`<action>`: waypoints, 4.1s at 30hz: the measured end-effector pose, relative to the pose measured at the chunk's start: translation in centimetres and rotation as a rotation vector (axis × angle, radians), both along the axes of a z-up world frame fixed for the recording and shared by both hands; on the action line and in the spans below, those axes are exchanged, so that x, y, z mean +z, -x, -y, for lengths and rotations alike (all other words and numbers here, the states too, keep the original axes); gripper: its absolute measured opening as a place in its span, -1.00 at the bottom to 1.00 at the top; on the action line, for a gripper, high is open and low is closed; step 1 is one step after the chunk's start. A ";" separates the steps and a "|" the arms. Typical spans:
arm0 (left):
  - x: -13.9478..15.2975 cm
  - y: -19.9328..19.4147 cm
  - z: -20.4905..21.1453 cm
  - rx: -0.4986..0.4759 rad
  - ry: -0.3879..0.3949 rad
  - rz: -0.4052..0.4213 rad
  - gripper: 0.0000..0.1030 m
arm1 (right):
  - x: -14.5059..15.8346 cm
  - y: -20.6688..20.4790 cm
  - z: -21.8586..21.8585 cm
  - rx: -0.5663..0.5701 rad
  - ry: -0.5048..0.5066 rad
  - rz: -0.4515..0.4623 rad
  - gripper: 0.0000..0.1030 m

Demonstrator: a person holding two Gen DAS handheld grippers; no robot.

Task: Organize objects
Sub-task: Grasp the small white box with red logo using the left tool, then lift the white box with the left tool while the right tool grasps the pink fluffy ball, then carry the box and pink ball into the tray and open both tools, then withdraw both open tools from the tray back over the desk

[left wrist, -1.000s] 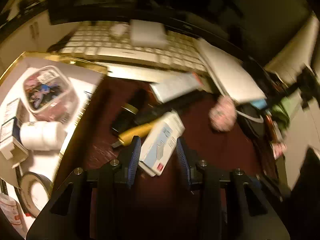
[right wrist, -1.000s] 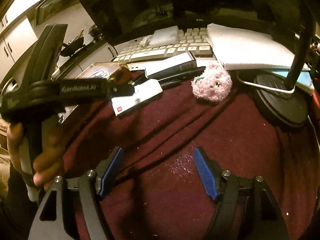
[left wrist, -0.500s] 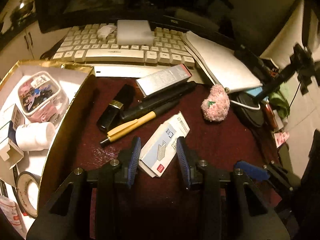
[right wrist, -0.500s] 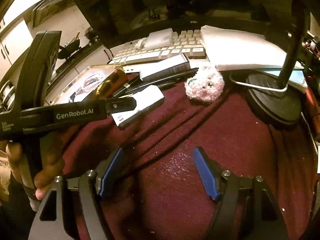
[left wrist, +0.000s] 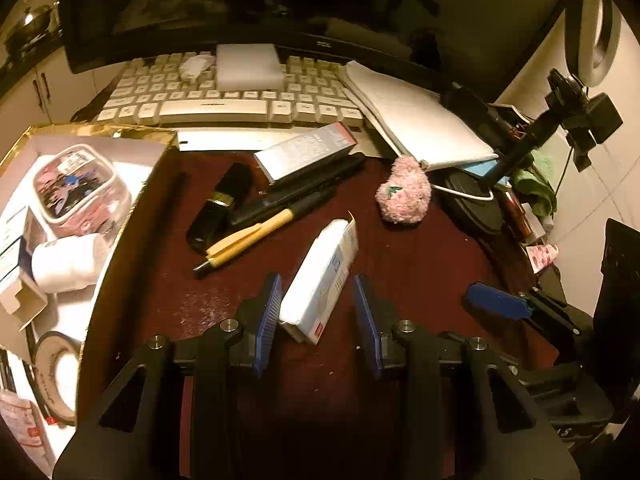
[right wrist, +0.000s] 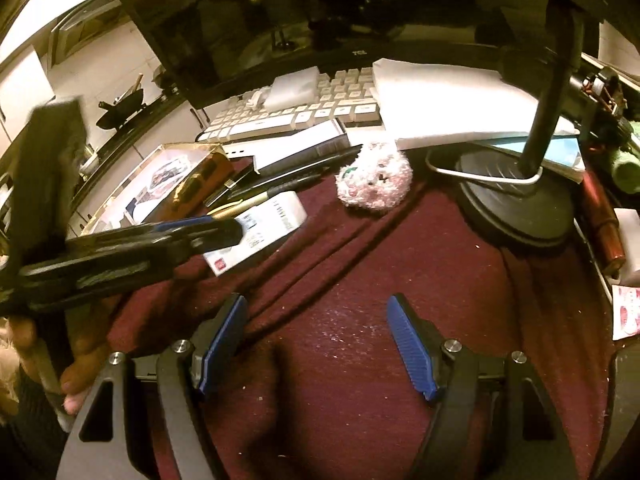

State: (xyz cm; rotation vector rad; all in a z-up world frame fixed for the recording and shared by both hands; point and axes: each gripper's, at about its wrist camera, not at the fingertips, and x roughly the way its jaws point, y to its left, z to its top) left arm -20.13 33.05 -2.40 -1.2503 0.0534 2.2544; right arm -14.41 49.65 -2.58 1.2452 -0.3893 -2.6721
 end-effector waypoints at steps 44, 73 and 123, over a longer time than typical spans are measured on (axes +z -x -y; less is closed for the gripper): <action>0.8 -4.6 10.1 0.198 -0.202 -0.061 -0.75 | -0.4 10.0 -0.7 -0.338 -0.121 0.050 -0.04; 3.7 -4.0 28.1 0.723 -0.150 -0.095 -0.75 | 6.1 7.1 15.9 0.320 0.214 -0.055 -0.20; 4.5 -6.5 24.4 0.636 -0.225 -0.161 -0.31 | 4.1 6.6 18.6 0.422 0.076 -0.085 0.18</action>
